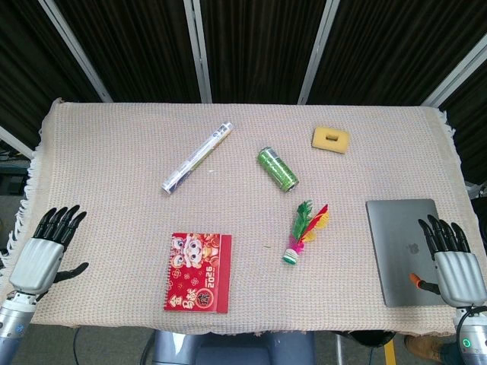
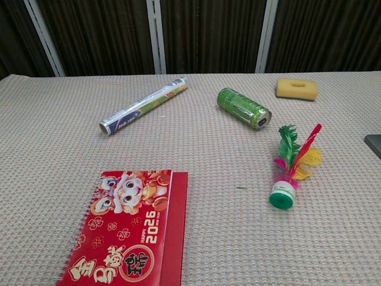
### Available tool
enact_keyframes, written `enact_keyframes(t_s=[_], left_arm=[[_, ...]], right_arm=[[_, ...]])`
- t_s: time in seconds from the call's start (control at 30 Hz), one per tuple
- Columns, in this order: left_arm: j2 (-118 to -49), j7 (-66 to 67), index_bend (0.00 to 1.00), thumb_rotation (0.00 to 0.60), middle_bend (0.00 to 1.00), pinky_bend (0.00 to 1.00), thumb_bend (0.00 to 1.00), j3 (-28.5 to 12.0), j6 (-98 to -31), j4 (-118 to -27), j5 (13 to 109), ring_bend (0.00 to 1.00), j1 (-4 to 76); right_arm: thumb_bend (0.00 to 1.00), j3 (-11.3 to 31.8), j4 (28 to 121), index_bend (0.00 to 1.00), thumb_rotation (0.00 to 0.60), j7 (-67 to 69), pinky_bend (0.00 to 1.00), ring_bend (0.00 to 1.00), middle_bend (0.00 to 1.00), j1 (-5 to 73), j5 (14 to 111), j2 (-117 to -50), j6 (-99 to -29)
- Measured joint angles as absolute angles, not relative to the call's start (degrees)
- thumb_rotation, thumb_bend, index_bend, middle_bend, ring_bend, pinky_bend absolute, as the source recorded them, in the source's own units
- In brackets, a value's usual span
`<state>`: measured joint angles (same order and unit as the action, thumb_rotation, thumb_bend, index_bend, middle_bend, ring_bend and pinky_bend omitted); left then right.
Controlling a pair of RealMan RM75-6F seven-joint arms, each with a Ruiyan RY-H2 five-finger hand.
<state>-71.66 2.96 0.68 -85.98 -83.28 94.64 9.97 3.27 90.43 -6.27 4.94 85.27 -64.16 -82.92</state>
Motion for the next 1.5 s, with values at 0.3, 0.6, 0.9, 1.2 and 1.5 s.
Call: enact_keyframes(t_s=[0.3, 0.6, 0.9, 1.2, 1.5], left_arm=[[-71.9, 3.4, 0.00, 0.600, 0.00, 0.00, 0.01, 0.7, -85.0, -83.2, 94.1, 0.00, 10.2], [-71.8, 2.7, 0.00, 0.600, 0.00, 0.00, 0.01, -0.1, -84.4, -83.6, 93.2, 0.00, 10.7], [-73.2, 4.9, 0.00, 0.600, 0.00, 0.00, 0.01, -0.7, -82.1, -82.9, 91.1, 0.00, 11.5], [-74.6, 5.6, 0.00, 0.600, 0.00, 0.00, 0.01, -1.9, -79.7, -81.4, 88.1, 0.00, 12.4], [-75.3, 7.3, 0.00, 0.600, 0.00, 0.00, 0.01, -2.5, -77.5, -81.1, 85.5, 0.00, 13.1]], right_arm=[[0.04, 3.1, 90.2, 0.08, 0.600, -5.3, 0.00, 0.00, 0.00, 5.3, 86.3, -64.2, -82.8], [0.14, 2.0, 87.9, 0.39, 0.600, -5.4, 0.00, 0.00, 0.00, 8.9, 94.3, -67.8, -81.7], [0.14, 3.0, 84.6, 0.41, 0.600, -8.9, 0.00, 0.00, 0.00, 17.4, 98.8, -73.8, -74.8], [0.14, 6.0, 82.1, 0.41, 0.600, -10.9, 0.00, 0.00, 0.00, 24.8, 94.0, -77.8, -64.3], [0.14, 8.0, 77.5, 0.41, 0.600, -11.7, 0.00, 0.00, 0.00, 30.6, 90.2, -81.7, -58.2]])
